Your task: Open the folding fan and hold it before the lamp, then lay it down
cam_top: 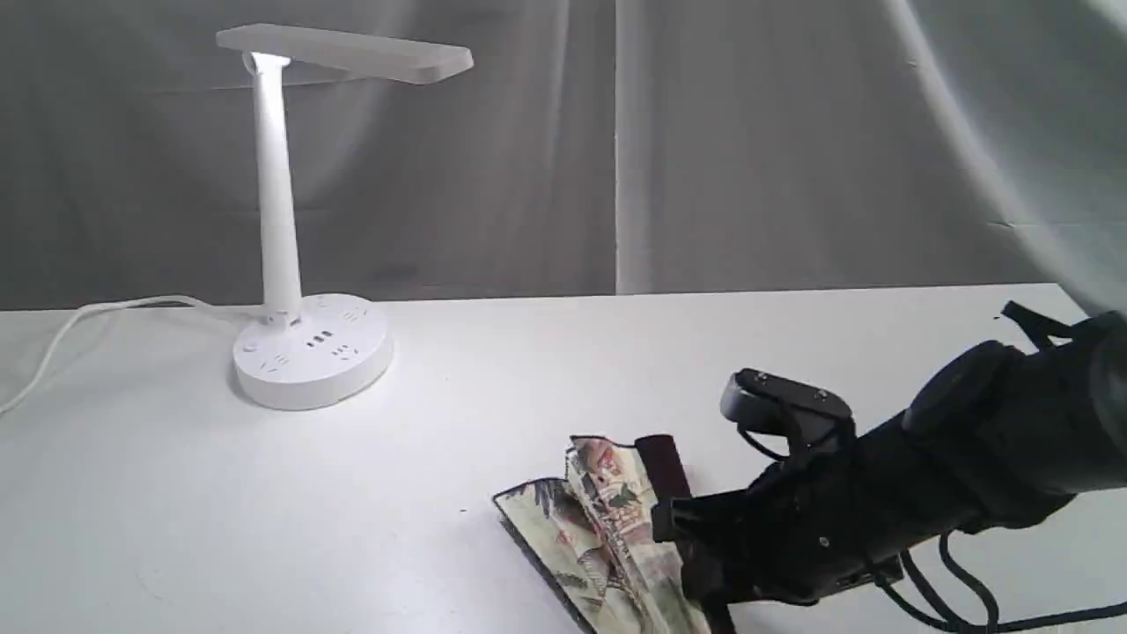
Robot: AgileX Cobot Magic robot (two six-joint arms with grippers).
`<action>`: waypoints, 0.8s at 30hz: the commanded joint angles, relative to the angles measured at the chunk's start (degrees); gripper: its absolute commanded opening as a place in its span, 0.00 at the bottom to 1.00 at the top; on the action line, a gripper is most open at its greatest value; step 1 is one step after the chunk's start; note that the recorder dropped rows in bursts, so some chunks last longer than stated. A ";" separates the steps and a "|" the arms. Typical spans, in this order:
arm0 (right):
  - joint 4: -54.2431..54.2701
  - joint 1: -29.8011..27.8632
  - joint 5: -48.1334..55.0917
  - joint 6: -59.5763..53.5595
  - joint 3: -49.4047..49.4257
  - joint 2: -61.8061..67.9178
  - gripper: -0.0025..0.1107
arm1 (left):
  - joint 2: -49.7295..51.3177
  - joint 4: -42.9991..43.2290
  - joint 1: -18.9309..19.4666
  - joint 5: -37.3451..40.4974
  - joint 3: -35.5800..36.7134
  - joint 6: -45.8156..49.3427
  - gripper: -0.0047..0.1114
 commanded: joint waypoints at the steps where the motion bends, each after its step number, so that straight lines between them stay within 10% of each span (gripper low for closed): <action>1: 0.01 0.14 -0.48 -0.62 0.21 -3.21 0.02 | 7.64 0.30 -0.22 0.55 -1.31 -0.31 0.04; 24: 1.28 0.14 0.56 -0.62 0.21 -8.91 0.02 | 85.43 -16.63 -0.22 31.30 -30.57 20.67 0.04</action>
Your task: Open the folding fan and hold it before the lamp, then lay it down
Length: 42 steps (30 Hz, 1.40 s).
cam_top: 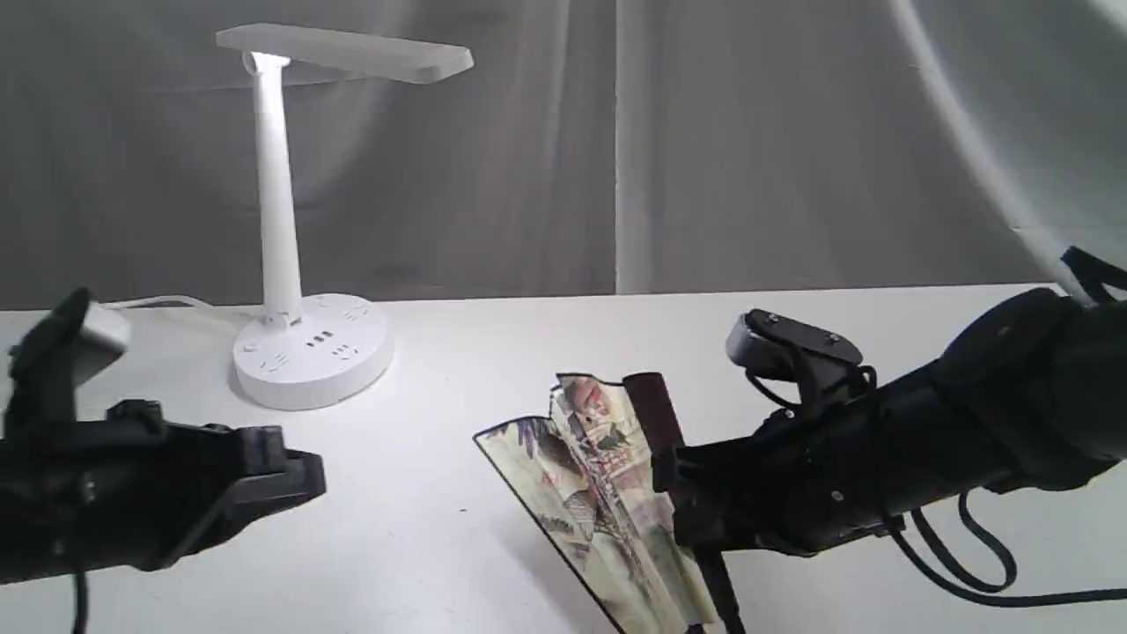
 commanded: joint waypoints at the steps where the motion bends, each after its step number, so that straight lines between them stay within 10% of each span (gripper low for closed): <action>1: 1.53 0.01 -0.97 -0.40 0.21 -2.38 0.02 | 6.52 -1.16 -0.22 3.99 -2.63 3.94 0.04; 7: 1.73 -0.11 -0.63 -0.70 0.21 -3.37 0.02 | 11.40 -1.16 -0.22 3.66 -5.05 30.47 0.04; 13: 1.73 -0.11 -0.80 -0.79 0.21 -3.37 0.02 | 11.19 -1.16 -0.22 -44.29 -4.94 15.90 0.04; 16: 1.73 -0.11 -0.80 -0.79 0.21 -3.37 0.02 | 10.92 -1.16 -0.22 -54.14 -4.86 14.76 0.04; 34: 1.73 -0.11 -0.87 -1.42 0.21 -3.37 0.02 | 9.59 -1.16 -25.20 -53.11 -10.32 41.27 0.04; 42: 1.73 -0.11 -0.86 -1.58 0.21 -3.37 0.02 | 8.52 8.85 -30.03 -25.57 -6.54 43.14 0.04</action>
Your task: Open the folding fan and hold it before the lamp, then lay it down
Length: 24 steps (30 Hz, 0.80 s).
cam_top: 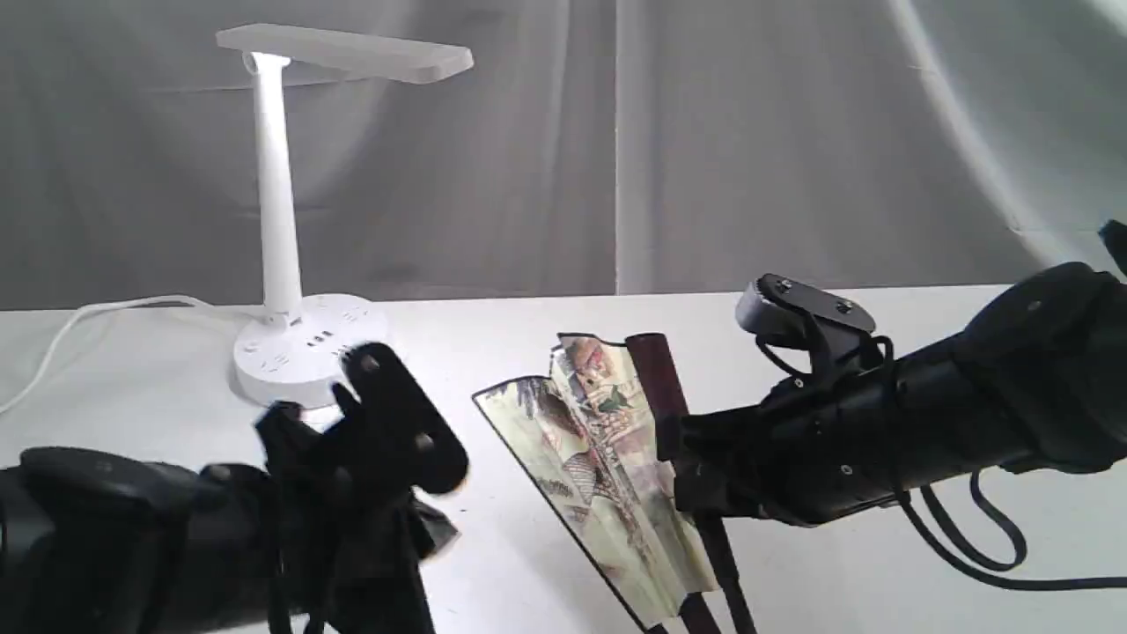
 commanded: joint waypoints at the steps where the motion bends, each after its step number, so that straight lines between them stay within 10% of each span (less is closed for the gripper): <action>1: 0.68 -0.11 -0.34 -0.77 0.21 -0.67 0.02 | -1.07 8.57 -2.97 14.32 2.35 0.85 0.04; 7: 0.68 -0.11 -0.34 -0.89 0.21 -0.67 0.02 | -2.26 4.92 -6.42 -1.39 4.97 -29.06 0.04; 12: 0.56 -0.11 -0.34 -0.88 0.21 -0.67 0.02 | -3.02 -2.74 -6.17 -18.58 7.71 -23.92 0.04; 18: 0.57 -0.11 -1.15 -0.88 0.21 -0.67 0.02 | -3.02 -2.74 -6.17 -1.27 10.02 0.84 0.04; 24: 0.57 -0.11 -1.15 -0.88 0.21 -0.67 0.02 | -3.02 5.44 -6.17 9.25 9.91 0.84 0.04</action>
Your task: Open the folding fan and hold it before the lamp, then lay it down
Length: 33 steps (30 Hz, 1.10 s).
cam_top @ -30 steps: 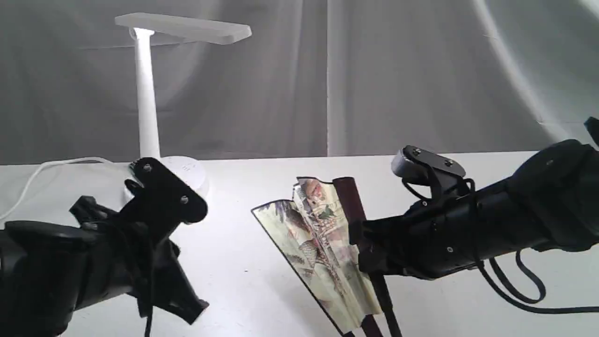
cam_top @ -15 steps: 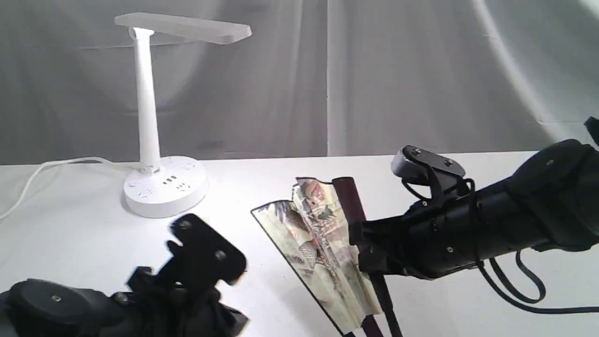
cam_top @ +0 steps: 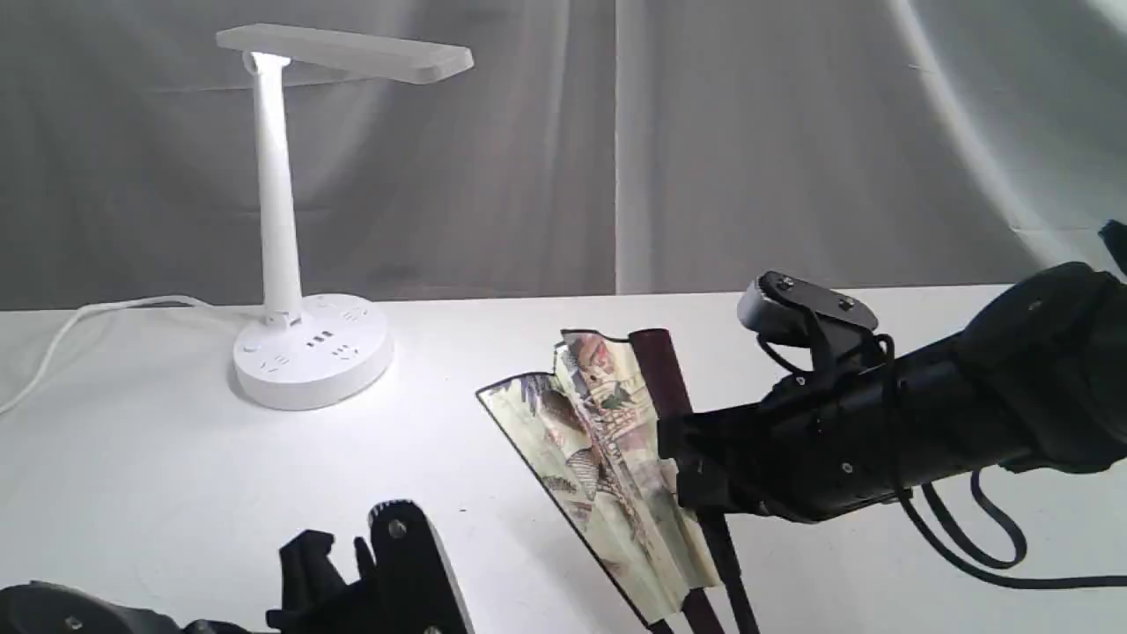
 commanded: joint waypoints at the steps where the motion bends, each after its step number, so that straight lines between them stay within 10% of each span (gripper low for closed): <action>1: 0.57 -0.11 -0.29 -0.60 0.21 -0.67 0.02 | -0.48 0.04 -0.11 0.11 -0.25 1.01 0.04; 9: 0.57 -0.11 -0.16 -0.60 0.21 -0.67 0.02 | -0.48 -7.31 -0.11 -17.51 -8.20 -26.40 0.04; 22: 0.82 -0.11 0.07 -0.60 0.21 -0.53 0.02 | -0.48 -7.31 -0.11 1.07 -12.98 -61.97 0.04; 29: 0.82 -0.11 0.61 -0.60 0.21 -0.53 0.02 | -0.35 9.62 -0.11 41.26 -12.50 -59.70 0.04; 33: 0.82 -0.11 0.61 -0.60 0.21 -0.53 0.02 | -0.35 34.58 -0.11 51.39 -12.50 -77.50 0.04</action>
